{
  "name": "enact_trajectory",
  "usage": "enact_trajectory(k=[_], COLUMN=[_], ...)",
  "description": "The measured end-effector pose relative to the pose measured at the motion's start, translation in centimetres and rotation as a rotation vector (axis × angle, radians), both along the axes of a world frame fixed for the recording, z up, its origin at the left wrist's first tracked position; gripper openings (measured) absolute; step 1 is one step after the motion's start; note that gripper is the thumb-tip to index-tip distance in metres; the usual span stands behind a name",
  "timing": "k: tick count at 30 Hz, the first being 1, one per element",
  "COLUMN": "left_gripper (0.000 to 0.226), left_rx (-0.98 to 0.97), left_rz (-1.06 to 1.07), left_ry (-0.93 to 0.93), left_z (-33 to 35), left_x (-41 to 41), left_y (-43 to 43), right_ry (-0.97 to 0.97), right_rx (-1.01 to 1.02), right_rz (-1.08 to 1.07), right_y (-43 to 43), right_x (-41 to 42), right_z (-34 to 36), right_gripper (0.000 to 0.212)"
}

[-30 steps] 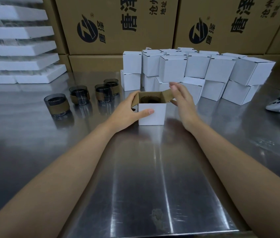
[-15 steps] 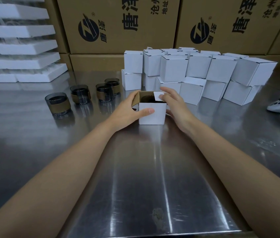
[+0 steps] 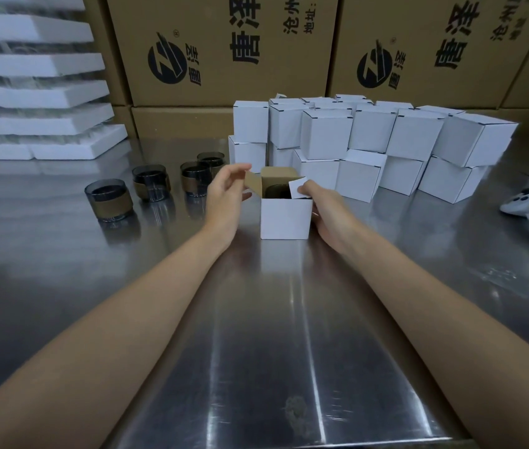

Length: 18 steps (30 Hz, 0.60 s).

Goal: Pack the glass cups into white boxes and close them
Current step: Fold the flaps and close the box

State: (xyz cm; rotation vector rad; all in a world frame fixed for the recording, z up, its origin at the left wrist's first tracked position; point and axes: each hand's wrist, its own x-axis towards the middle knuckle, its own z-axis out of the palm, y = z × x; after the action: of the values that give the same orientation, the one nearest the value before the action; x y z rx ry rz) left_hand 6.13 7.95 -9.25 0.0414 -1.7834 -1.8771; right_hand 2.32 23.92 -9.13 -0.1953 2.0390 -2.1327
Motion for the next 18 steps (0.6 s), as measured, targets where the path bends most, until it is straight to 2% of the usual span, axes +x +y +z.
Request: enact_trajectory(k=[2,4,7,9,11,14,16,18], left_gripper=[0.020,0.014,0.017,0.018,0.019,0.045,0.039,0.030], left_rx=[-0.004,-0.125,-0.311,-0.330,-0.251,0.052,0.174,0.195], left_rz=[0.000,-0.016,-0.048,-0.083,-0.093,-0.188,-0.294,-0.300], left_ry=[0.061,0.076,0.014,-0.023,-0.099,-0.253,-0.232,-0.187], left_z=[0.0,-0.3,-0.3,-0.1,-0.1,0.0,0.3,0.4], left_x=[0.3,0.3,0.1,0.0,-0.2,-0.1,0.1,0.0], left_y=[1.2,1.7,1.2,0.8,0.9,1.4,1.5,1.4], right_ry=[0.027,0.059,0.096,0.116,0.135,0.147,0.160,0.177], right_rx=[0.004,-0.001,0.001,0.008,0.019,0.009,-0.013,-0.024], right_rz=[-0.001,0.002,0.011,0.004,0.000,0.001,0.003,0.016], right_y=[0.0,-0.1,0.0,0.0,-0.1,0.0,0.0,0.0], right_x=[0.1,0.1,0.1,0.2,0.4,0.5,0.4,0.4], right_z=[0.0,-0.1,-0.2,-0.2,-0.2,-0.1,-0.2,-0.2], right_gripper=[0.017,0.014,0.014,0.014,0.014,0.010,0.009,0.016])
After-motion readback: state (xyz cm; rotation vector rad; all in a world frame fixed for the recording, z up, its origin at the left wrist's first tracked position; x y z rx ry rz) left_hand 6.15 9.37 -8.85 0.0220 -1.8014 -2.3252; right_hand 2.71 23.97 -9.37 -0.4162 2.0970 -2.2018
